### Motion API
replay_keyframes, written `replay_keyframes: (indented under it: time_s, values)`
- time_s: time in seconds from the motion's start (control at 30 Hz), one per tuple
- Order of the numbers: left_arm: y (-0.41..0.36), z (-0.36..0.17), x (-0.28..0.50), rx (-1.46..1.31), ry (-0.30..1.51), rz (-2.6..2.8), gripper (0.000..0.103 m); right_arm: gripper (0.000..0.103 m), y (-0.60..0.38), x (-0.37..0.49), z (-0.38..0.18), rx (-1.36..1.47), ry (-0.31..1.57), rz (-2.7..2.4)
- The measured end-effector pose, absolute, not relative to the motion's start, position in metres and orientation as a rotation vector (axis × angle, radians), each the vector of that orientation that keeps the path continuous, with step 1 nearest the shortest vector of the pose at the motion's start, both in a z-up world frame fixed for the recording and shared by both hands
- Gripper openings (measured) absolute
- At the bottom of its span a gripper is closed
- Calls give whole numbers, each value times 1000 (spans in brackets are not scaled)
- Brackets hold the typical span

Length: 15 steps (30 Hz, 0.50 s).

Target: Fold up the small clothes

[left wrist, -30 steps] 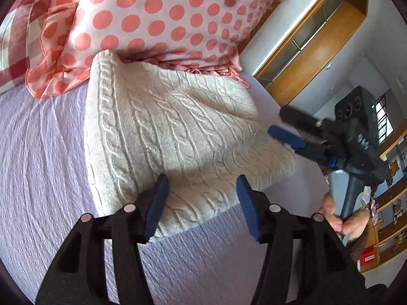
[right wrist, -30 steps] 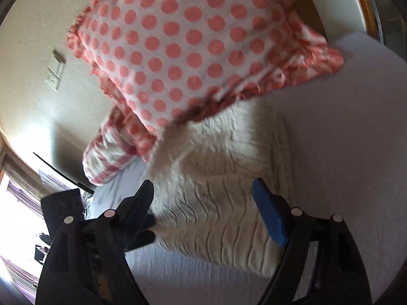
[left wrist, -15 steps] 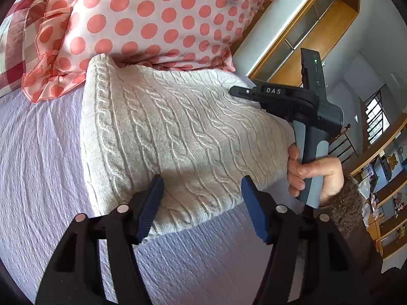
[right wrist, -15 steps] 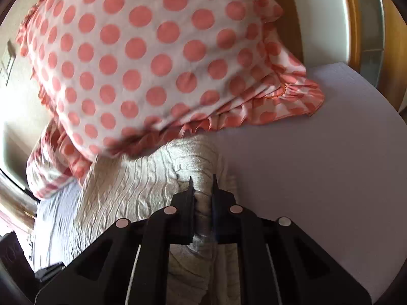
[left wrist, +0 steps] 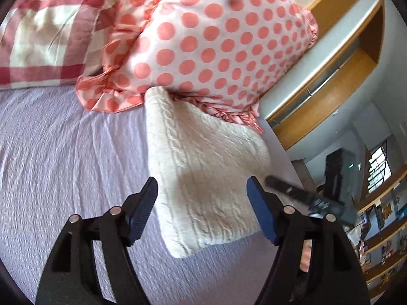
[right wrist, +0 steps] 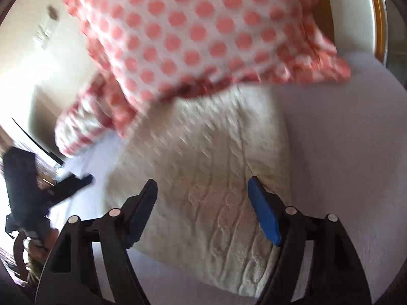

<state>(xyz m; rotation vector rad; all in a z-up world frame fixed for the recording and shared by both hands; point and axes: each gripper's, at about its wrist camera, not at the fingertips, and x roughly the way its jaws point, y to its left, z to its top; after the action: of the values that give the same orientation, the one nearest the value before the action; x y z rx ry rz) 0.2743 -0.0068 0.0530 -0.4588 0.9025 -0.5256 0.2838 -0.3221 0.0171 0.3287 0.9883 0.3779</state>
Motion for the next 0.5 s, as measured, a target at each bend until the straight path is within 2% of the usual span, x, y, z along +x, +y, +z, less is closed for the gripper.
replay_keyframes:
  time_s: [0.07, 0.13, 0.2, 0.4, 0.5]
  values:
    - [-1, 43, 281, -511, 953, -530, 73, 74, -327, 275, 27, 347, 932, 398]
    - [0, 36, 286, -549, 983, -564, 74, 76, -346, 273, 41, 500, 888, 455]
    - [-3, 32, 289, -549, 1005, -588, 77, 99, -368, 277, 49, 560, 836, 408]
    - [-20, 14, 306, -513, 1092, -542, 78, 98, -392, 310, 3, 698, 1030, 360]
    - [-26, 4, 313, -521, 1121, -536, 78, 89, -386, 317, -6, 703, 1037, 389]
